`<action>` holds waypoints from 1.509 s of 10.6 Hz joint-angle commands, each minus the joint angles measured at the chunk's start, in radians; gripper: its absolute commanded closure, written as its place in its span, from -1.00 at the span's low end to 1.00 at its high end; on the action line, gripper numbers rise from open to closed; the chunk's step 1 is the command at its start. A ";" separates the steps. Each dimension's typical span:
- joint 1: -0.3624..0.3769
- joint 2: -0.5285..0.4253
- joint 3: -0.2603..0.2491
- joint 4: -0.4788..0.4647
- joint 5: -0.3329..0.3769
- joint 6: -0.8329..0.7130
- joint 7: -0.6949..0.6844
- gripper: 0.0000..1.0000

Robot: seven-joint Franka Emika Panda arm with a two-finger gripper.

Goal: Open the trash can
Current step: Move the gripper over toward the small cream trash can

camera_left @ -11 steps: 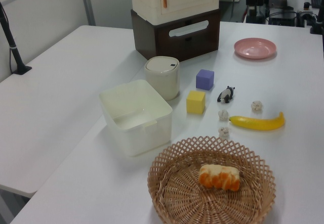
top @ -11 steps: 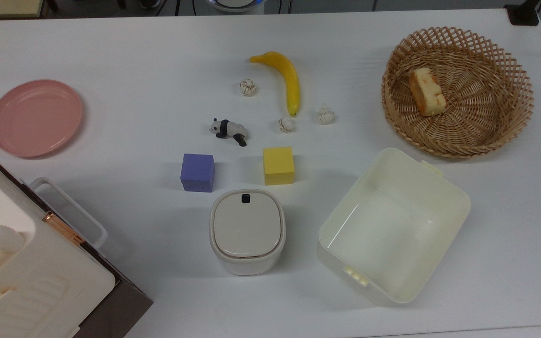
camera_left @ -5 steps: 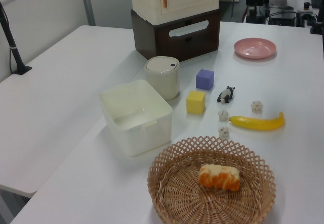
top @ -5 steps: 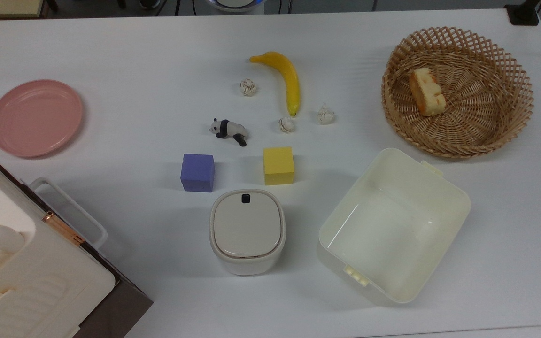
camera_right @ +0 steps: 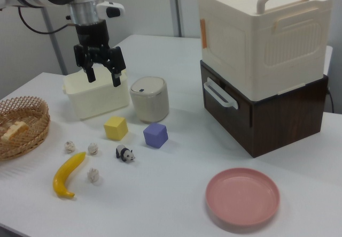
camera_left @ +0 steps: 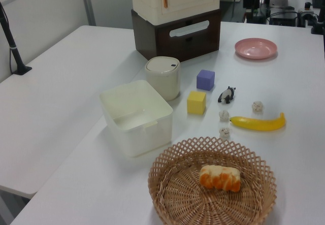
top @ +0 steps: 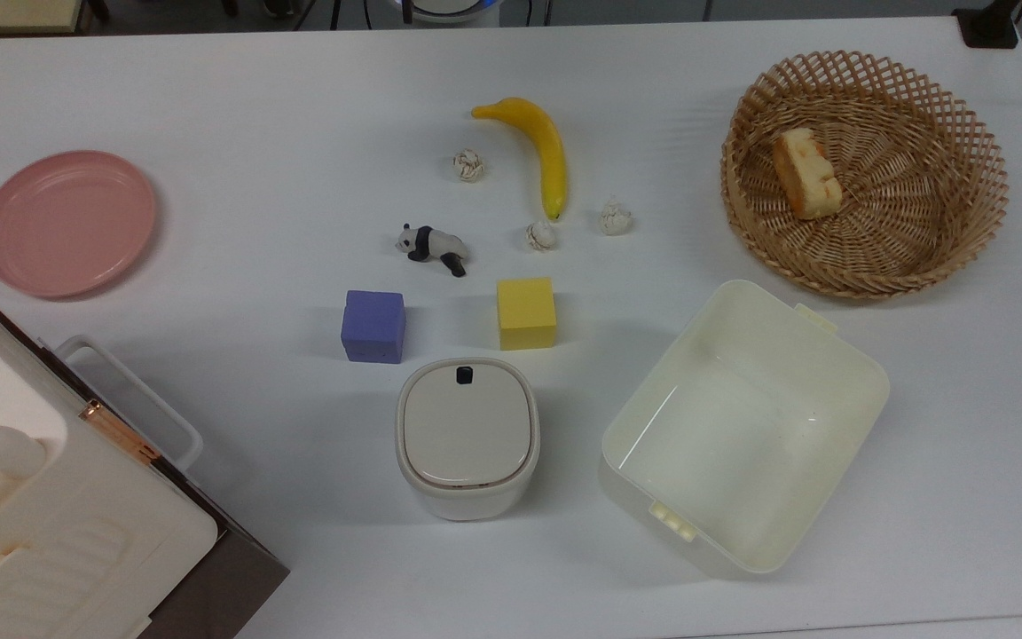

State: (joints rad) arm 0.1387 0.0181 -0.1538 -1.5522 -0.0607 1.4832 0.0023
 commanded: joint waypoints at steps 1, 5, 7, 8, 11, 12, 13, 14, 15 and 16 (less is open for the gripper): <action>-0.002 0.029 -0.001 -0.006 0.010 0.051 -0.030 -1.00; 0.009 0.031 0.007 -0.022 0.009 0.064 -0.042 -1.00; 0.012 0.029 0.010 -0.022 0.010 0.080 -0.042 -1.00; 0.013 0.031 0.011 -0.020 0.012 0.081 -0.044 -1.00; 0.071 0.029 0.011 -0.020 0.012 0.077 -0.028 -1.00; 0.079 0.029 0.011 -0.020 0.012 0.075 -0.030 -0.85; 0.088 0.029 0.011 -0.020 0.012 0.075 -0.028 -0.34; 0.091 0.029 0.011 -0.020 0.012 0.078 -0.030 0.30; 0.093 0.029 0.011 -0.020 0.012 0.078 -0.033 0.82; 0.096 0.029 0.011 -0.020 0.012 0.078 -0.036 1.00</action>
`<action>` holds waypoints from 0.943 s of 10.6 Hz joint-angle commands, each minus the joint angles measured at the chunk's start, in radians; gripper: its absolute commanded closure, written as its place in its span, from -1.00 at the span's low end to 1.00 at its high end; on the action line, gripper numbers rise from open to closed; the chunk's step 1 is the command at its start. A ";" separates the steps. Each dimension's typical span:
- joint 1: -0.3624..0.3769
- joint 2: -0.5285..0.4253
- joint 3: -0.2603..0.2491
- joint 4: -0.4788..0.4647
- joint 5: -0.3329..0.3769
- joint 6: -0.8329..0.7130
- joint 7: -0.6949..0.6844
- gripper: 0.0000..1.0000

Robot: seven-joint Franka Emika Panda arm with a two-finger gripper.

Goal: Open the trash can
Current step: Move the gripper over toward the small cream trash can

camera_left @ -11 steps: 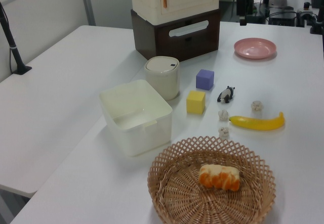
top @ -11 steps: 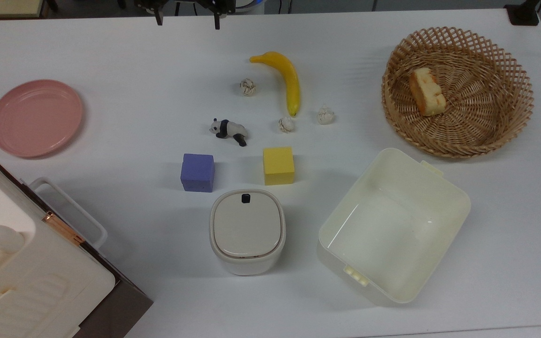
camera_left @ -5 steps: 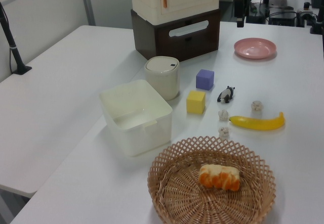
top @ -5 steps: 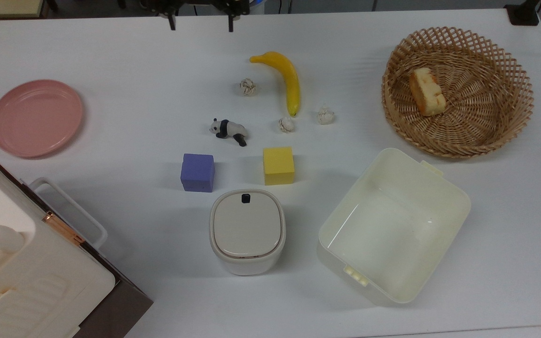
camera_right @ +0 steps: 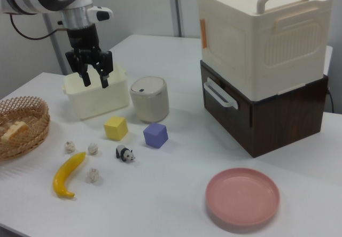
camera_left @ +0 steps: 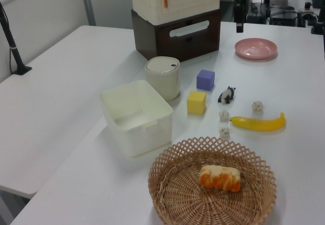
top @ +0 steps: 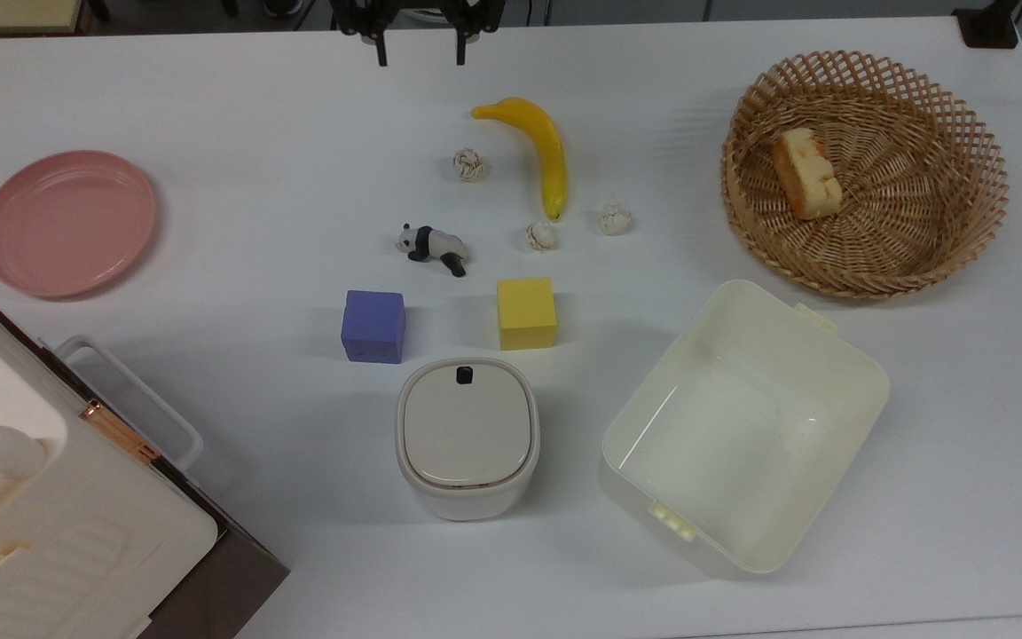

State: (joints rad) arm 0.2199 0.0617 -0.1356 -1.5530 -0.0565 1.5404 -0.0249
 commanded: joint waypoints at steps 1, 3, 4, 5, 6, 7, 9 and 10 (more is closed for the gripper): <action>0.015 -0.013 -0.007 -0.019 0.006 0.024 -0.009 1.00; 0.013 0.003 -0.007 -0.018 0.004 0.058 -0.006 1.00; 0.013 0.012 -0.007 -0.013 0.004 0.072 -0.004 1.00; 0.013 0.026 -0.007 -0.012 0.006 0.111 -0.001 1.00; 0.013 0.033 -0.007 -0.012 0.007 0.153 0.000 1.00; 0.013 0.056 -0.007 -0.010 0.009 0.205 0.002 1.00; 0.010 0.102 -0.007 -0.010 0.010 0.339 0.002 1.00; 0.010 0.134 -0.007 -0.010 0.012 0.436 0.003 1.00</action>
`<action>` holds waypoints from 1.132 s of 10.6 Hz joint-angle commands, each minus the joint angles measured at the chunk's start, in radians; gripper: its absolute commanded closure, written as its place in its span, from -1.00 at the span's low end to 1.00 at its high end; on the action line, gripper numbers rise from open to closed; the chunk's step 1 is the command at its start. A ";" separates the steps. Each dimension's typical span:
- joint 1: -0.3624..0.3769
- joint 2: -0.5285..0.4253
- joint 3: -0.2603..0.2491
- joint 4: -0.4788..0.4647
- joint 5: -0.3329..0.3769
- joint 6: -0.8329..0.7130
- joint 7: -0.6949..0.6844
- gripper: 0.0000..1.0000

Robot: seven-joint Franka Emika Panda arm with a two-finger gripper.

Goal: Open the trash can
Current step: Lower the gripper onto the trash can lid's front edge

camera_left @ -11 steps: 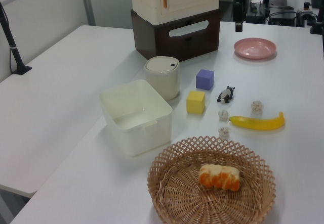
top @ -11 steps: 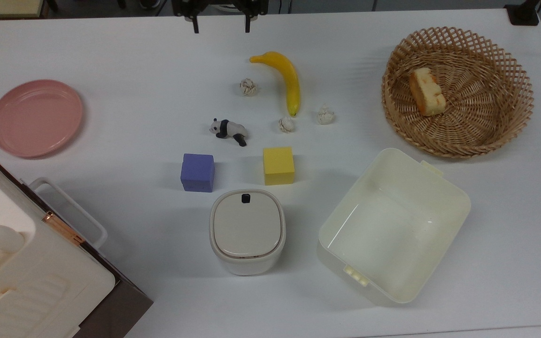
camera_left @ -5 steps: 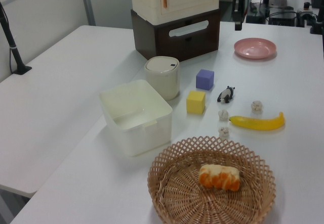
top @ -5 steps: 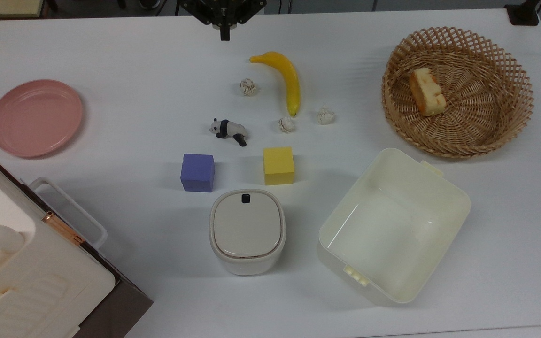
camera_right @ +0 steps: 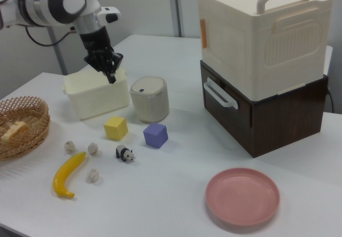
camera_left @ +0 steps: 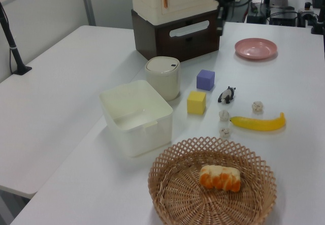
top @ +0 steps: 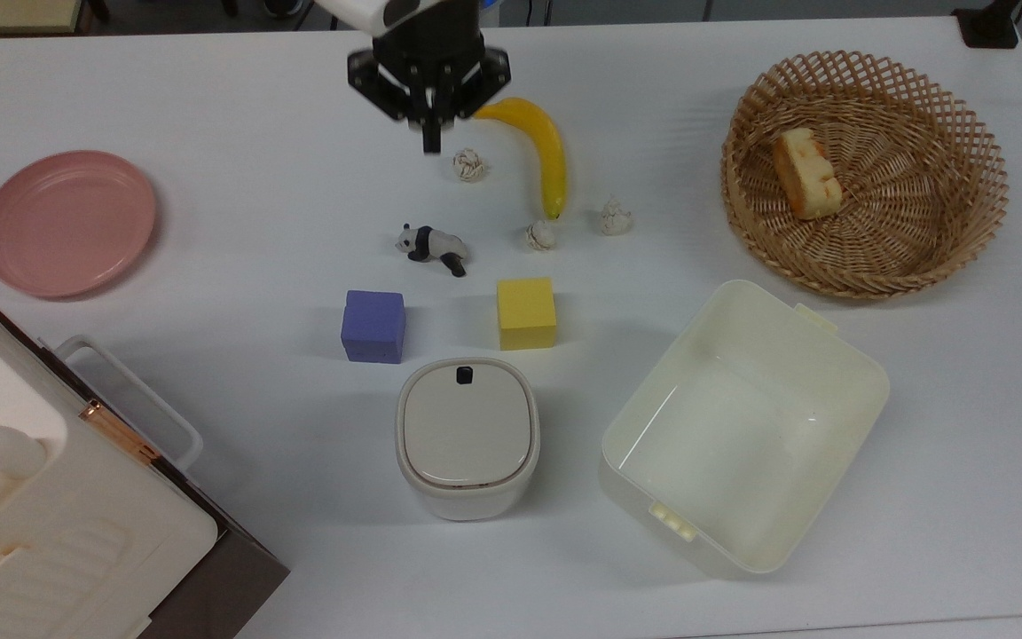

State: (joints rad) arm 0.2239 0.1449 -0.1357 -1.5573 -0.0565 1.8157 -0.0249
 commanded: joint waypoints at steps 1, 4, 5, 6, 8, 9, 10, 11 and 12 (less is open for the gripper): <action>0.006 0.085 -0.007 -0.006 0.012 0.259 0.005 1.00; 0.008 0.177 -0.007 -0.003 0.050 0.488 0.011 1.00; 0.008 0.209 -0.007 0.008 0.053 0.540 0.013 1.00; 0.008 0.237 -0.007 0.010 0.059 0.589 0.013 1.00; 0.006 0.287 -0.007 0.008 0.064 0.725 0.011 1.00; 0.008 0.314 -0.007 0.008 0.064 0.763 0.011 1.00; 0.008 0.334 -0.007 0.008 0.067 0.783 0.013 1.00; 0.009 0.344 -0.007 0.006 0.070 0.787 0.020 1.00; 0.009 0.354 -0.005 0.005 0.072 0.789 0.045 1.00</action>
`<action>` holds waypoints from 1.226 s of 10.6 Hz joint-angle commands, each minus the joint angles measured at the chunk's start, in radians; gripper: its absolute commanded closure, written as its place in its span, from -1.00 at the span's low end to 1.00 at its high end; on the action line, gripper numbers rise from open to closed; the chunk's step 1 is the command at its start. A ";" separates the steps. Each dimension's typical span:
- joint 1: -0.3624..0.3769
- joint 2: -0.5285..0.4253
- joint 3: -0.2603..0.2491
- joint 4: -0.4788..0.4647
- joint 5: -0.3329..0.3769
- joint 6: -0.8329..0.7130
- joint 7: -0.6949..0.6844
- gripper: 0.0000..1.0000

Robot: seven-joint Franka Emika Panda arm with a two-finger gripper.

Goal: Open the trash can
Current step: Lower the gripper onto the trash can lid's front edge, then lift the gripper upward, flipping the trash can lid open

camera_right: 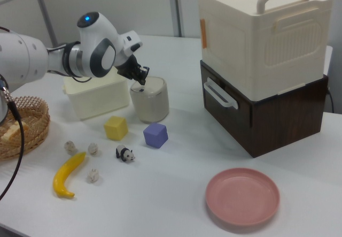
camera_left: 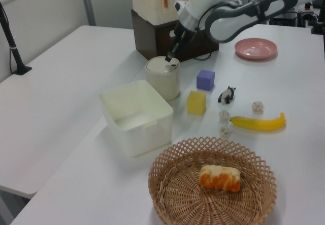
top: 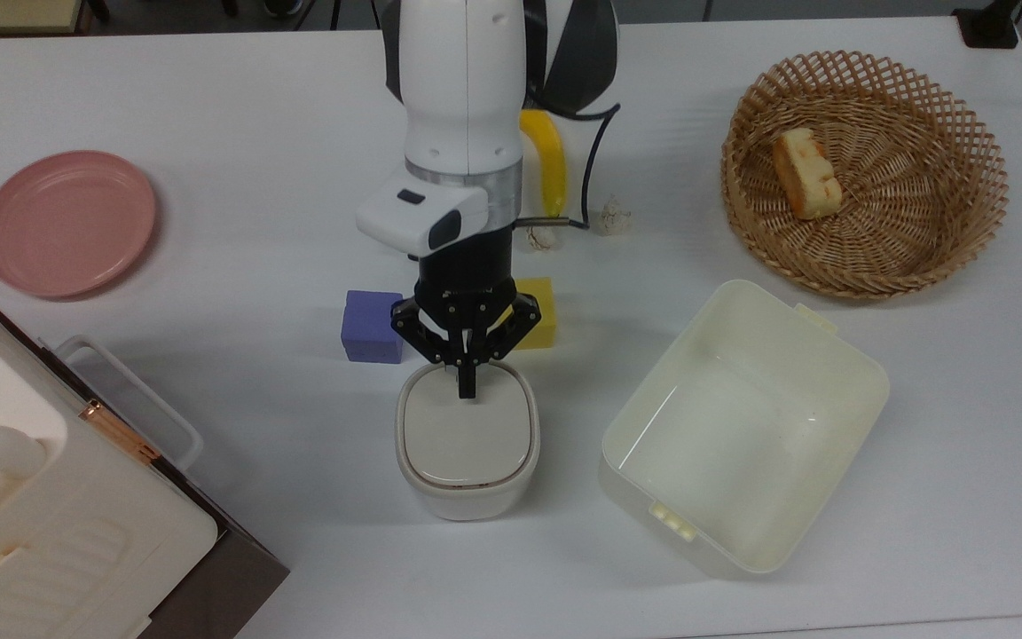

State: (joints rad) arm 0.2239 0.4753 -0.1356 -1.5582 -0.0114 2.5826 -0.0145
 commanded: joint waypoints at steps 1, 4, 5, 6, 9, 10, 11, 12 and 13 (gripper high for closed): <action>0.009 0.026 -0.007 0.001 0.027 0.022 0.039 1.00; 0.009 0.013 -0.007 0.007 0.030 0.016 0.054 1.00; 0.009 -0.013 -0.007 0.007 0.030 0.013 0.067 1.00; 0.012 -0.038 -0.007 0.007 0.028 -0.019 0.071 1.00; 0.012 -0.157 -0.007 0.009 0.025 -0.247 0.068 1.00; 0.011 -0.196 -0.007 0.009 0.024 -0.328 0.068 1.00; 0.009 -0.239 -0.007 0.007 0.024 -0.416 0.062 1.00; 0.009 -0.274 -0.009 0.007 0.016 -0.517 0.062 1.00; 0.009 -0.309 -0.012 0.004 0.011 -0.620 0.059 1.00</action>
State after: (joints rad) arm 0.2239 0.2576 -0.1358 -1.5206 -0.0088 2.1432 0.0490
